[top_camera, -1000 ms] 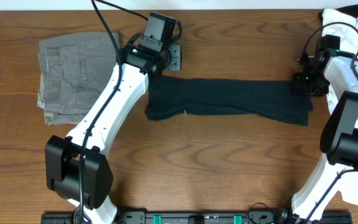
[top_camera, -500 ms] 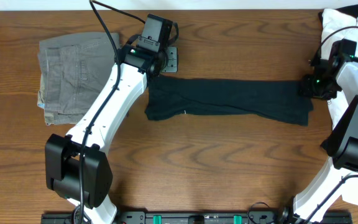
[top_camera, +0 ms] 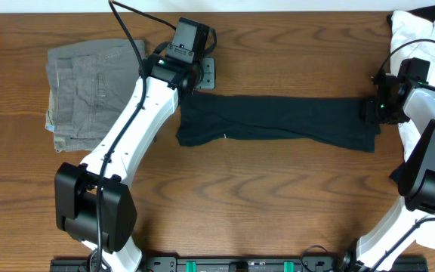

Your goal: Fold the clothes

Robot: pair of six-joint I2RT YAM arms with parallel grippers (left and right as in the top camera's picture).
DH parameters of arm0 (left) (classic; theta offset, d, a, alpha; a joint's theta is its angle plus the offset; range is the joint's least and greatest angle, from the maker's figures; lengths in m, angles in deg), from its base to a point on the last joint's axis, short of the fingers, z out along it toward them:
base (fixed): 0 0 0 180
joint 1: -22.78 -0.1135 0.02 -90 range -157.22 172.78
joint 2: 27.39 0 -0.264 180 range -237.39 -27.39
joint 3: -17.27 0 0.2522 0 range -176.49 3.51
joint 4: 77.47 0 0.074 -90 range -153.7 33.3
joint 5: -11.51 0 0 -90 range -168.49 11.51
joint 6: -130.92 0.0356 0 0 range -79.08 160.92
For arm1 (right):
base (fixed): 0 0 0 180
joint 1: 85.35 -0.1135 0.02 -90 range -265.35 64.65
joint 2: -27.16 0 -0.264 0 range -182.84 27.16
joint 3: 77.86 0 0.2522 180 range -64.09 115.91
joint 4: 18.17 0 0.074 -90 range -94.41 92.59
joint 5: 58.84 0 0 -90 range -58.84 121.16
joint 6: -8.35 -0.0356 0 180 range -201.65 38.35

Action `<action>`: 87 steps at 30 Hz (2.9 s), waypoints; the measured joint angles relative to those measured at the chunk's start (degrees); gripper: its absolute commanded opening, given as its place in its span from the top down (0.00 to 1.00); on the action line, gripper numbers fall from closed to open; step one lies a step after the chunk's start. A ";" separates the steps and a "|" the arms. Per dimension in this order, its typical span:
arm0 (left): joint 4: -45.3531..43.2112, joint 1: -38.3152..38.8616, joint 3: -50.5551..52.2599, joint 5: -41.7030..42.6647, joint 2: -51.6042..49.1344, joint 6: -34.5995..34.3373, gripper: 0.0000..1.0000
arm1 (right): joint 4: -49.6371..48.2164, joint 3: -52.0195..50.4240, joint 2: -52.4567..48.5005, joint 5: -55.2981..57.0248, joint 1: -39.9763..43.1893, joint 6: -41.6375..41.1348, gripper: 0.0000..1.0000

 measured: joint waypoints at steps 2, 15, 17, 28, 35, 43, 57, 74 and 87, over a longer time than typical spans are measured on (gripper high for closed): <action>0.07 0.00 0.00 -0.02 0.00 0.00 0.63 | 0.04 -0.02 0.00 -0.07 0.00 0.00 0.53; 0.33 -0.26 0.00 -0.15 0.00 0.00 0.63 | -0.02 -0.68 0.37 -1.36 -0.07 -0.68 0.99; 0.33 -0.26 0.00 -0.17 0.00 0.07 0.63 | -0.11 -0.72 0.37 -1.62 0.00 -1.07 0.99; 3.85 -2.54 0.02 -3.67 0.00 0.68 0.63 | 8.59 5.53 -0.79 -1.55 4.50 -3.21 0.99; 6.43 -5.88 0.04 -4.46 -0.07 0.70 0.63 | 18.49 17.05 -0.87 -0.87 9.79 -3.52 0.99; 6.82 -7.23 0.04 -4.52 -0.07 0.70 0.63 | 31.58 28.30 -0.87 -2.67 9.40 -4.11 0.99; 7.28 -7.23 0.04 -4.50 -0.07 0.85 0.62 | 39.85 33.33 -0.87 -4.11 -8.76 -14.56 0.99; 7.48 -7.23 0.04 -4.52 -0.07 0.85 0.62 | 24.81 25.14 -0.96 -3.96 -27.47 -19.80 0.99; 7.61 -7.23 0.04 -4.63 -0.07 0.85 0.62 | 11.82 15.43 -1.20 -7.69 -31.30 -20.85 0.55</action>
